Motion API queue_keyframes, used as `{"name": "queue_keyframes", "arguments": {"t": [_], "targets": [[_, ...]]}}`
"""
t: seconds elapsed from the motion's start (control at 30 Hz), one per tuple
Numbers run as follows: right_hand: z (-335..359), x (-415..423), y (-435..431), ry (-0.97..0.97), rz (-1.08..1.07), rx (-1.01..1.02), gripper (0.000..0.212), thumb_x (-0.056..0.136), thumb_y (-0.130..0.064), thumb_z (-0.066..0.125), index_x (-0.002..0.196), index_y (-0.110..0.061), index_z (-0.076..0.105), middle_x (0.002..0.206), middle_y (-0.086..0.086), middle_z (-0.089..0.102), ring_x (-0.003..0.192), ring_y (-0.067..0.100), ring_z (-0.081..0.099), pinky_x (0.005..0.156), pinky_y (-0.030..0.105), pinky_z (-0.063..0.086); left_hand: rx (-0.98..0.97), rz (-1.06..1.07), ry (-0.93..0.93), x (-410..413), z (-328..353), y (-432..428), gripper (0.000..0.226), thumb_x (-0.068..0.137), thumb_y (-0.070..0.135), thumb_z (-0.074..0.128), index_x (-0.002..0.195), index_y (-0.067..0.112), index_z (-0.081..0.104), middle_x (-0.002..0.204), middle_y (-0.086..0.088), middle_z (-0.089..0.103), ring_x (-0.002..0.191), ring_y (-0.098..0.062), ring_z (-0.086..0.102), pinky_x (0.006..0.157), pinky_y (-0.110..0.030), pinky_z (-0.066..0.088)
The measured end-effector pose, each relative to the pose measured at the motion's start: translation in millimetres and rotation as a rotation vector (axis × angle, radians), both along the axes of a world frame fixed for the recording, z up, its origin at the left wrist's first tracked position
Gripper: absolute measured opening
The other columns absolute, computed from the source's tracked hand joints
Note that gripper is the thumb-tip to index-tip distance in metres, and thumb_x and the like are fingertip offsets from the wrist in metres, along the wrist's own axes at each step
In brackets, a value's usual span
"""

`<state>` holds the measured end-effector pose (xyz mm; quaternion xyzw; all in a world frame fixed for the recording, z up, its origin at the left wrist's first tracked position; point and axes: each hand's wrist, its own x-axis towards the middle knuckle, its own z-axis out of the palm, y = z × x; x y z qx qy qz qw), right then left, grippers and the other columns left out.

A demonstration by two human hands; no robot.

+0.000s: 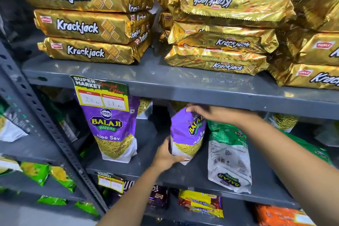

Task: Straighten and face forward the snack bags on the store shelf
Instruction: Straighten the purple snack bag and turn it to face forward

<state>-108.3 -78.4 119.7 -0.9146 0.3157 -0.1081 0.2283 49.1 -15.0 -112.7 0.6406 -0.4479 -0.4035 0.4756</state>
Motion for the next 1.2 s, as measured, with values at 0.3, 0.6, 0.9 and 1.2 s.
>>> {"name": "queue_keyframes", "arguments": {"t": [0.3, 0.6, 0.9, 1.2], "targets": [[-14.9, 27.0, 5.0, 0.141, -0.274, -0.316, 0.05, 0.097, -0.048, 0.032, 0.139, -0.025, 0.046, 0.147, 0.005, 0.048, 0.135, 0.027, 0.042, 0.111, 0.027, 0.021, 0.284, -0.415, -0.203, 48.5, 30.9, -27.1, 0.047, 0.054, -0.004, 0.088, 0.092, 0.018, 0.071, 0.099, 0.004, 0.074, 0.096, -0.016, 0.066, 0.097, -0.04, 0.054], [-8.9, 57.0, 21.2, 0.027, -0.427, -0.287, 0.042, 0.096, -0.032, 0.038, 0.13, -0.015, 0.053, 0.14, 0.016, 0.053, 0.131, 0.037, 0.044, 0.109, 0.041, 0.033, 0.467, -0.486, -0.272, 58.9, 59.1, -43.2, 0.039, 0.066, -0.023, 0.069, 0.104, -0.015, 0.065, 0.11, -0.033, 0.067, 0.069, -0.017, 0.071, 0.097, -0.044, 0.052], [-4.6, 53.1, 21.7, 0.058, -0.381, -0.267, 0.05, 0.096, -0.045, 0.036, 0.141, -0.023, 0.043, 0.151, 0.009, 0.041, 0.138, 0.033, 0.037, 0.113, 0.042, 0.029, 0.4, -0.395, -0.029, 56.3, 63.1, -18.4, 0.04, 0.068, -0.032, 0.058, 0.094, -0.003, 0.064, 0.083, -0.007, 0.073, 0.076, -0.018, 0.067, 0.101, -0.048, 0.045], [-67.9, -96.9, -7.2, -0.494, -0.74, -0.259, 0.022, 0.08, -0.032, 0.051, 0.084, -0.015, 0.063, 0.071, 0.005, 0.065, 0.071, 0.032, 0.064, 0.061, 0.026, 0.038, 0.499, -0.417, -0.063, -43.0, 68.4, 83.1, 0.059, 0.079, 0.028, 0.076, 0.13, 0.01, 0.051, 0.126, -0.001, 0.06, 0.117, -0.01, 0.058, 0.097, -0.018, 0.049]]}}
